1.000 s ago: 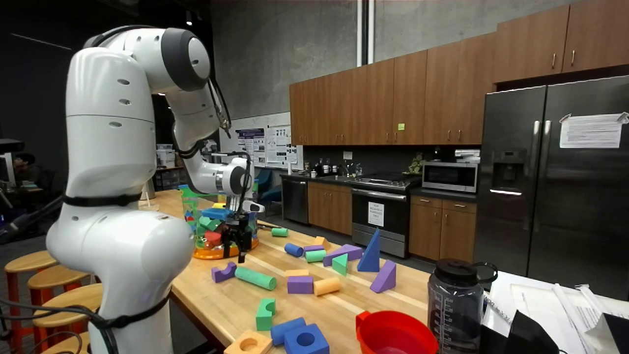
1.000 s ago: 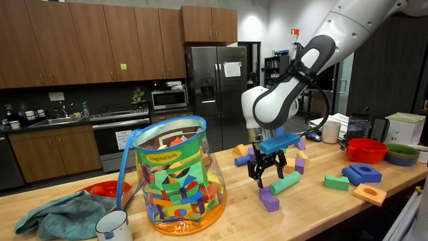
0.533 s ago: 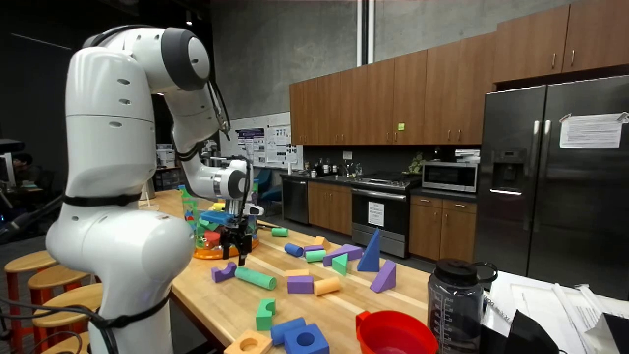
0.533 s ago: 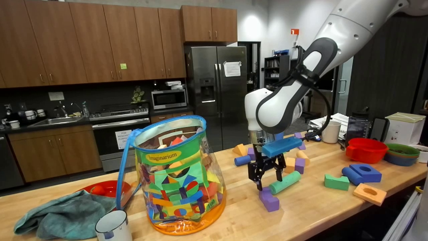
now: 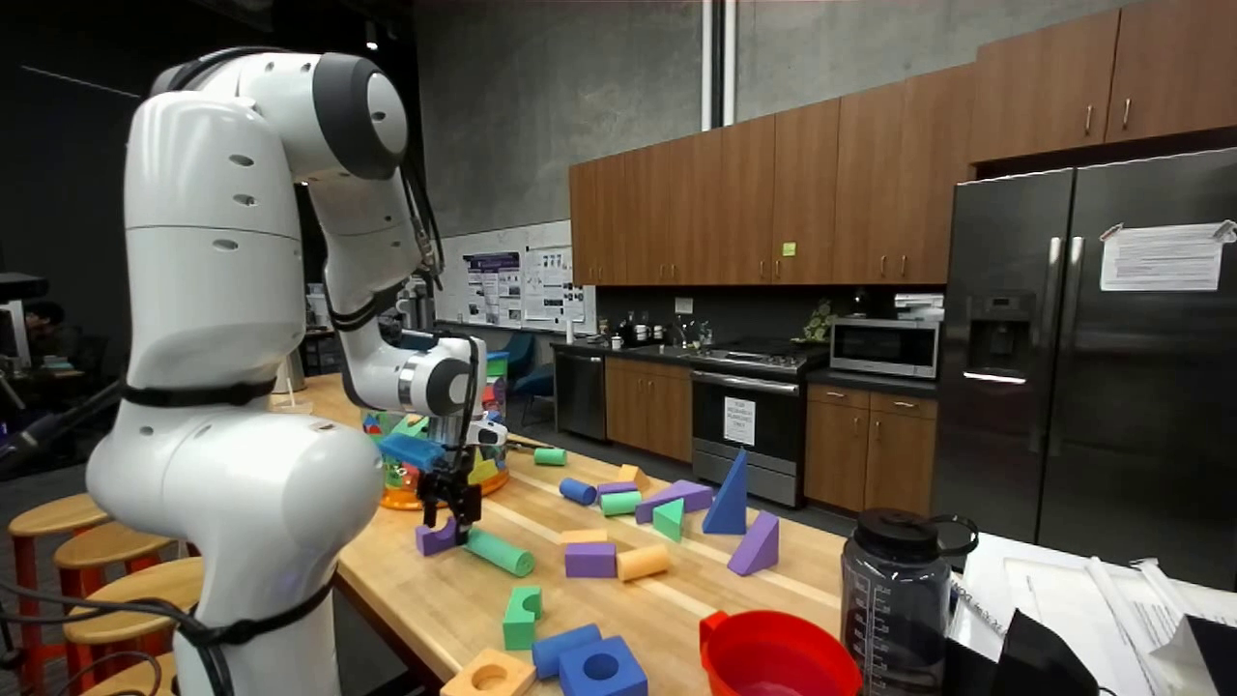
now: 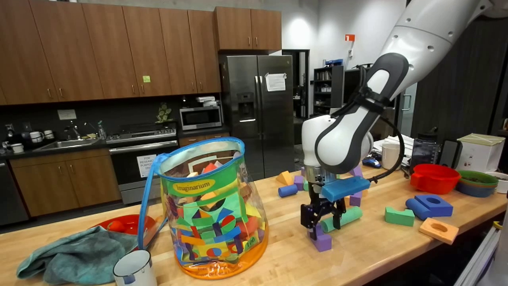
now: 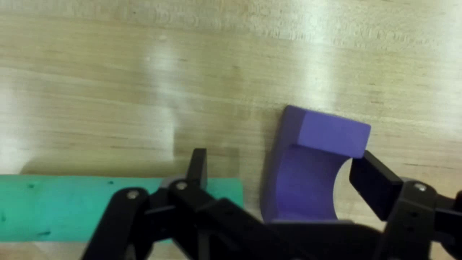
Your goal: Shift the purple block to the bag
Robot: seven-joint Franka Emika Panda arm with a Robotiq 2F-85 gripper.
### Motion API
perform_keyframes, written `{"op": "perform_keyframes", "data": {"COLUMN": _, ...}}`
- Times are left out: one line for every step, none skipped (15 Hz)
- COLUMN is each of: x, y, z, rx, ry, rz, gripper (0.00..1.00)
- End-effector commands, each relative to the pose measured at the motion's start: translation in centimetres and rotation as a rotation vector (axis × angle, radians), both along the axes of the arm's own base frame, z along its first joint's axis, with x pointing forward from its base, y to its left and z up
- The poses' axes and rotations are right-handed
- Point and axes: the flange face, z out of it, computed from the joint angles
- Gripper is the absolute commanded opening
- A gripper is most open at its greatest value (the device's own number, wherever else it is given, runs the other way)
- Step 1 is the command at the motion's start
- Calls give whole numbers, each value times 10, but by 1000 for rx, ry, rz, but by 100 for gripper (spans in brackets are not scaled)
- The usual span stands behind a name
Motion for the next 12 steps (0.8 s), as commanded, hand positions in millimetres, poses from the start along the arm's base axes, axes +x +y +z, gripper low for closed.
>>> {"op": "perform_keyframes", "data": {"x": -30, "y": 3, "z": -15, "rx": 27, "ry": -31, "rz": 5, "gripper": 100}}
{"op": "perform_keyframes", "data": {"x": -36, "y": 4, "z": -19, "rx": 31, "ry": -36, "rz": 4, "gripper": 100}}
{"op": "perform_keyframes", "data": {"x": -41, "y": 6, "z": -22, "rx": 35, "ry": -44, "rz": 4, "gripper": 100}}
{"op": "perform_keyframes", "data": {"x": -47, "y": 8, "z": -25, "rx": 36, "ry": -53, "rz": 2, "gripper": 100}}
{"op": "perform_keyframes", "data": {"x": -49, "y": 9, "z": -25, "rx": 39, "ry": -71, "rz": 3, "gripper": 100}}
{"op": "perform_keyframes", "data": {"x": -49, "y": 10, "z": -24, "rx": 43, "ry": -86, "rz": 0, "gripper": 100}}
{"op": "perform_keyframes", "data": {"x": -49, "y": 10, "z": -22, "rx": 47, "ry": -100, "rz": -6, "gripper": 100}}
{"op": "perform_keyframes", "data": {"x": -50, "y": 12, "z": -21, "rx": 54, "ry": -113, "rz": -15, "gripper": 100}}
{"op": "perform_keyframes", "data": {"x": -47, "y": 15, "z": -18, "rx": 75, "ry": -132, "rz": -31, "gripper": 100}}
{"op": "perform_keyframes", "data": {"x": -44, "y": 22, "z": -14, "rx": 103, "ry": -153, "rz": -49, "gripper": 100}}
{"op": "perform_keyframes", "data": {"x": -42, "y": 29, "z": -8, "rx": 131, "ry": -174, "rz": -64, "gripper": 100}}
{"op": "perform_keyframes", "data": {"x": -41, "y": 36, "z": -5, "rx": 156, "ry": -193, "rz": -74, "gripper": 100}}
